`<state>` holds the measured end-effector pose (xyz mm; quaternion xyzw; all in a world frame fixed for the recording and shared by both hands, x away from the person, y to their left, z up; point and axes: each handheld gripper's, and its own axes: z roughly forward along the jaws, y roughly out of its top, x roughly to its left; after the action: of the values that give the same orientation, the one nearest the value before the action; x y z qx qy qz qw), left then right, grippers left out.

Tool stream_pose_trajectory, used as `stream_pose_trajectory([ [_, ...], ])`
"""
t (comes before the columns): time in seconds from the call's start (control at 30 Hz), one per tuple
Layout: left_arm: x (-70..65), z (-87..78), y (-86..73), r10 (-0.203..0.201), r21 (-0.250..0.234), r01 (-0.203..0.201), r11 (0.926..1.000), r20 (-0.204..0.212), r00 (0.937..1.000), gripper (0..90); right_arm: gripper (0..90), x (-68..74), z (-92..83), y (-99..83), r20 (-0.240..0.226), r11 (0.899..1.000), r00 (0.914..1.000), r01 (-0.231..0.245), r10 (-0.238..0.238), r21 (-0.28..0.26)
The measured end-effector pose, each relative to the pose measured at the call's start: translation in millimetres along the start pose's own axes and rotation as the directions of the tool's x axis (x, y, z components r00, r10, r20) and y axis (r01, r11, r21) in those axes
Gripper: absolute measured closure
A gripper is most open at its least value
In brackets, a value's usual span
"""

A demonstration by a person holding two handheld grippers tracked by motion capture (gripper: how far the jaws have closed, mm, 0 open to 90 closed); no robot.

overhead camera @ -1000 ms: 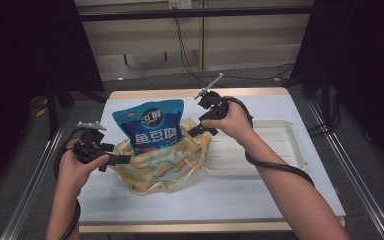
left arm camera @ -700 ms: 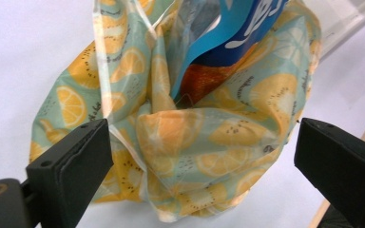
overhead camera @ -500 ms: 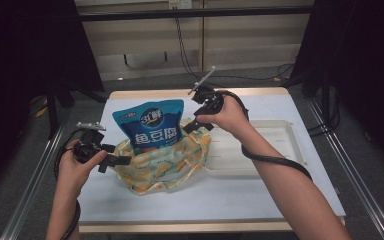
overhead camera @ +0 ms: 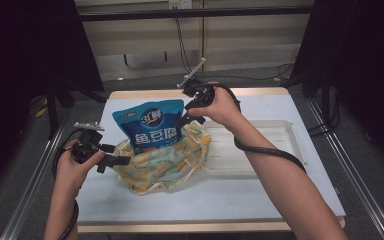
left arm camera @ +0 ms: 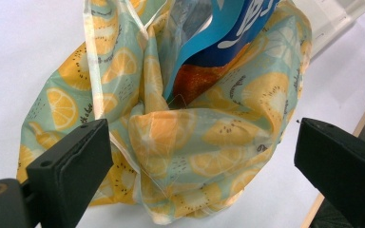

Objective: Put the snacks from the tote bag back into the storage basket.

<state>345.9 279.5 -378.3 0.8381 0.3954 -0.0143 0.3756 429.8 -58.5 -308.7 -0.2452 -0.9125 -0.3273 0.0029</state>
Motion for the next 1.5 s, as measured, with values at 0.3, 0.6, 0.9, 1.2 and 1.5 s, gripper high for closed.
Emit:
stream_pose_trajectory([
  [0.3, 1.5, 1.8, -0.5, 0.001, 0.001, -0.001, 1.0, 0.014, 0.9999, 5.6, 21.9, 0.8, 0.9, 20.2, -0.02, 0.999, 0.9991, 0.036, -0.036, -0.004],
  [0.6, 2.7, 2.9, -1.1, -0.003, 0.0, 0.003, 1.0, 0.022, 0.9997, 5.9, 23.7, 0.2, 6.0, 32.7, -0.032, 0.998, 0.9975, 0.063, -0.063, 0.007],
  [0.9, 4.2, 4.9, -1.9, -0.001, 0.007, 0.001, 1.0, 0.029, 0.9996, 6.3, 29.5, 2.7, 12.3, 44.5, -0.063, 0.996, 0.9937, 0.093, -0.093, 0.002],
  [1.2, 4.1, 5.3, -2.1, 0.0, 0.02, 0.0, 0.9998, 0.013, 0.9999, 6.7, 45.7, 8.5, 21.6, 50.8, -0.082, 0.994, 0.9917, 0.102, -0.099, 0.034],
  [1.5, 4.4, 4.3, -1.8, 0.005, 0.019, -0.005, 0.9998, 0.019, 0.9998, 7.2, 69.0, 17.6, 25.4, 58.8, -0.101, 0.99, 0.9893, 0.114, -0.105, 0.089],
])
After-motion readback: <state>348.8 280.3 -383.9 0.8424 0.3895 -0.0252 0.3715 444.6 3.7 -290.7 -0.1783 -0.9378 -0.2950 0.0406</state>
